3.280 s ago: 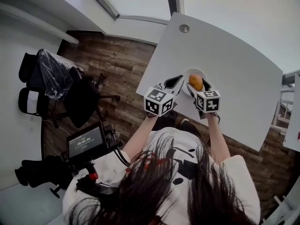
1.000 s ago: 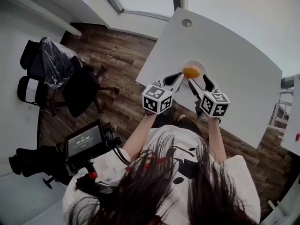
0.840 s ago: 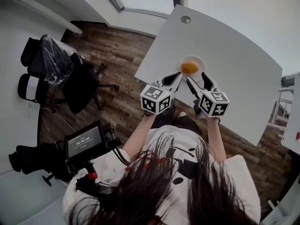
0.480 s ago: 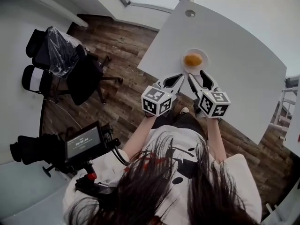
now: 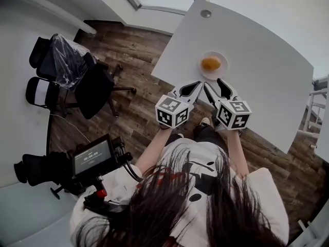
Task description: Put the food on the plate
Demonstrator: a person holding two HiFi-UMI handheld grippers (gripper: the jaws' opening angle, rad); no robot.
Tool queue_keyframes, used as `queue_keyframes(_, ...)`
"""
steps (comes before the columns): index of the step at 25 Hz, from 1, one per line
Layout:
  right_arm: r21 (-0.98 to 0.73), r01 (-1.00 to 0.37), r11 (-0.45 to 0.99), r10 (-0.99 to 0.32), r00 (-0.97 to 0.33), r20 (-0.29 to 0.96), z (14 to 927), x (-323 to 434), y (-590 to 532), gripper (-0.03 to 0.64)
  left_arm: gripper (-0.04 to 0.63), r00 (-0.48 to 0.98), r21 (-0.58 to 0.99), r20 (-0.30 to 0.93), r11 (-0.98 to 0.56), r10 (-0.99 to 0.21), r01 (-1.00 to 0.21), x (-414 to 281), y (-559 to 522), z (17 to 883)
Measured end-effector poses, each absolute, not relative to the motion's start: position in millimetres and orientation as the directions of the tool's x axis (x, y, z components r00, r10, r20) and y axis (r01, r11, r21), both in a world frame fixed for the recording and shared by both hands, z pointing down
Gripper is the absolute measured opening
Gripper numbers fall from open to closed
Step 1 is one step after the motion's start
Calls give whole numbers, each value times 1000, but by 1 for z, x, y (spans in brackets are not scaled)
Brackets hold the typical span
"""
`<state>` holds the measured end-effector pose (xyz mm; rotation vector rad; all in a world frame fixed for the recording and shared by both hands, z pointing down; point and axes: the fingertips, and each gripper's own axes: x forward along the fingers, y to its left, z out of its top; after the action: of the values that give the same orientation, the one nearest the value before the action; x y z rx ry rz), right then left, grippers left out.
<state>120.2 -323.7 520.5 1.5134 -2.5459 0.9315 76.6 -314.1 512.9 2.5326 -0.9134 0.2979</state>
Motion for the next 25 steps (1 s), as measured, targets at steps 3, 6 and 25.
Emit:
queue_keyframes(3,-471,-818,331,-798,-509,322,519,120,-318,261,6,765,321,330,-697,-553,-641,73,-309,511)
queue_keyframes(6,-465,-823,327,-805,-500,318,517,114,-314,261,6,768,318,317,-700,-557,-639,64,-304,507)
queue_keyframes(25,-513,-825,235,-843,-436,315,520,17,-198,261,6,811,349,288,-733,-509,-583,-37,-191,515)
